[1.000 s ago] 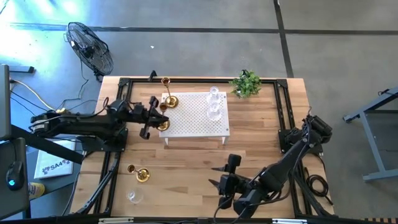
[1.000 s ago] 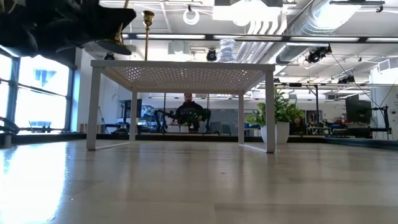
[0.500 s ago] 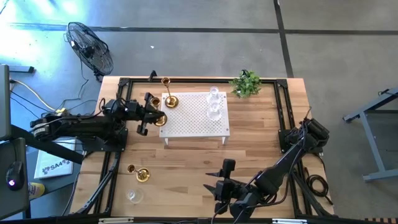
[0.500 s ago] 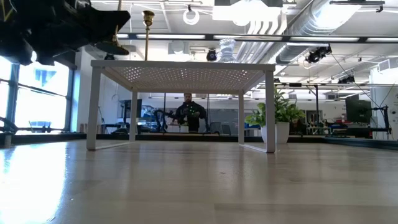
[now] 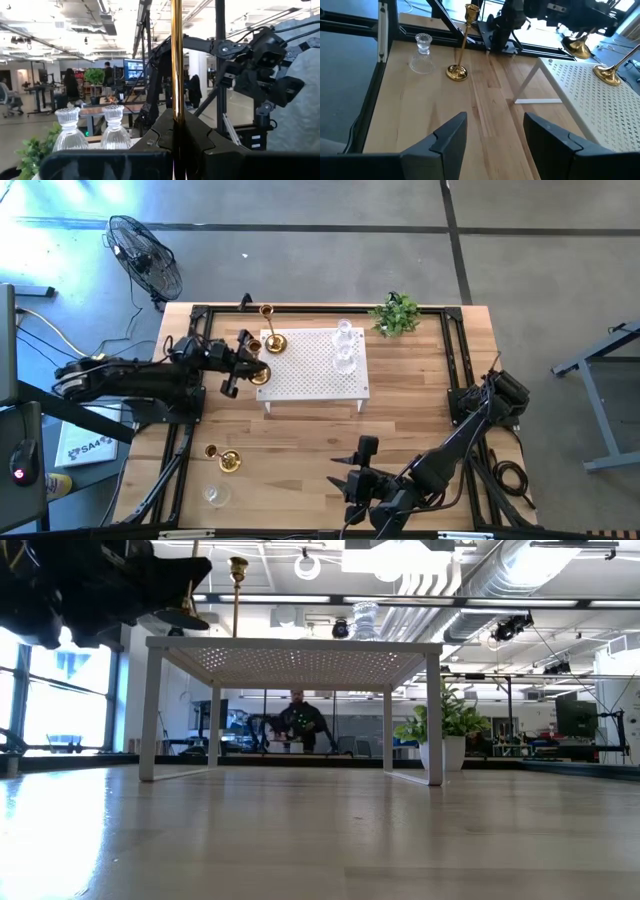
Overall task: Pick & Place candle stick holders
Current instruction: Put the right gold candle holder on the shelf aligned with the other gold candle holder, then put the transparent glass candle holder on the shelf aligned with the other transparent glass candle holders
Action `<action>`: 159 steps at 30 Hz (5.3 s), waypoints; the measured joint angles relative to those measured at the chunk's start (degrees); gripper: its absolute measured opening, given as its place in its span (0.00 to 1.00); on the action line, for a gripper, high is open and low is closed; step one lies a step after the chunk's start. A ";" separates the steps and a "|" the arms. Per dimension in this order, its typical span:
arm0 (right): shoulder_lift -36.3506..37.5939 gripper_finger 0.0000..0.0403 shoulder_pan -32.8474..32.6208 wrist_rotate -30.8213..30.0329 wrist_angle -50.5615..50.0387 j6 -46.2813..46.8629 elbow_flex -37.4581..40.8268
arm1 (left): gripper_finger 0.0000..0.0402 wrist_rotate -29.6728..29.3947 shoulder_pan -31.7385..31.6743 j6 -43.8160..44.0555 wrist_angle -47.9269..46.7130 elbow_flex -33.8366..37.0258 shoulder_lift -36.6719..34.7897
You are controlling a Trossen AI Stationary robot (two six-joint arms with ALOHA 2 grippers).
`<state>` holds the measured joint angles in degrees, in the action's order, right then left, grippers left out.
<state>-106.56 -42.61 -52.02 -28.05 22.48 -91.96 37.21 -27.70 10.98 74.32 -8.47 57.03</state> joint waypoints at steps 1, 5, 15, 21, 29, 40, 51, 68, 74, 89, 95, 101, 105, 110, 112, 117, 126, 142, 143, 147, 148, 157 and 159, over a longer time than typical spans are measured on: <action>0.00 0.47 -0.01 -0.01 0.00 0.00 0.00 | 0.01 0.00 0.04 0.34 0.89 -0.41 1.41; 0.00 0.47 0.00 0.21 -0.07 -0.67 0.00 | 0.01 2.14 0.07 1.31 6.66 -1.78 6.91; 0.00 0.47 -0.01 1.28 -0.11 -0.53 0.00 | 0.01 2.48 -0.02 2.28 15.22 -2.45 16.43; -0.19 0.47 -0.16 2.50 0.08 0.51 0.00 | 0.01 2.47 -0.02 1.33 15.10 -2.58 16.79; -1.68 0.47 -0.11 2.52 0.29 0.53 0.00 | 0.01 2.34 -0.04 0.85 14.20 -2.60 16.79; -2.31 0.47 -0.11 2.62 2.97 -2.84 0.00 | 0.01 2.73 -0.04 -0.83 12.06 -2.60 16.79; -2.29 0.47 -0.11 3.13 2.84 -3.04 0.00 | 0.01 2.69 -0.04 -2.65 10.98 -2.60 16.79; -2.29 0.47 -0.11 3.35 2.64 -3.48 0.00 | 0.01 2.07 -0.07 -4.72 11.61 -5.48 23.22; -2.29 0.47 -0.13 4.45 2.64 -3.32 0.00 | 0.02 1.34 -0.08 -5.39 11.65 -5.51 23.67; -2.27 0.47 -0.11 4.45 2.64 -3.06 0.00 | 0.05 5.77 -6.93 -1.95 7.57 -5.32 23.97; -2.25 0.47 -0.11 4.45 2.67 -3.04 0.00 | 0.03 6.00 -6.82 -3.24 6.77 -5.31 23.81; -2.25 0.47 -0.11 4.45 2.69 -3.04 0.00 | 0.04 7.57 -6.82 -3.24 6.78 -5.33 23.78; -2.25 0.47 -0.11 4.45 2.69 -3.02 0.00 | 0.06 6.92 -6.80 -3.11 6.43 -5.33 23.80; -2.25 0.47 -0.11 4.69 2.69 -3.02 0.00 | 0.08 7.28 -6.80 -3.02 6.48 -5.33 23.80; -2.25 0.47 -0.11 4.73 2.69 -3.02 0.00 | 0.10 7.24 -6.80 -3.00 6.50 -5.33 23.78; -2.24 0.47 -0.11 4.86 2.69 -3.02 0.00 | 0.19 7.44 -6.80 -3.00 7.10 -5.33 23.76; -2.24 0.47 -0.11 4.86 2.69 -3.02 0.00 | 0.42 6.84 -6.80 0.86 9.08 -5.35 23.74; -2.23 0.47 -0.11 5.53 2.68 -3.02 0.00 | 0.56 6.84 -6.84 1.26 9.17 -5.40 22.10; -2.23 0.47 -0.11 5.53 2.67 -2.95 0.00 | 0.56 6.86 -6.80 0.48 9.15 -5.40 22.10; -2.23 0.47 -0.11 6.01 2.67 -2.80 0.00 | 0.56 6.89 -6.82 -0.22 9.07 -5.37 22.12; -2.23 0.47 -0.11 6.16 2.67 -2.80 0.00 | 0.56 6.99 -6.82 -0.22 9.04 -5.37 22.12; -2.23 0.47 -0.13 6.83 2.67 -2.78 0.00 | 0.56 7.28 -6.82 -0.42 9.06 -5.33 22.12; -2.23 0.47 -0.12 6.81 2.67 -2.78 0.00 | 0.56 7.28 -6.82 -0.42 9.06 -5.33 22.12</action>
<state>-108.79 -42.73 -45.21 -25.39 19.70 -91.96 44.49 -34.52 10.57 83.37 -13.80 79.15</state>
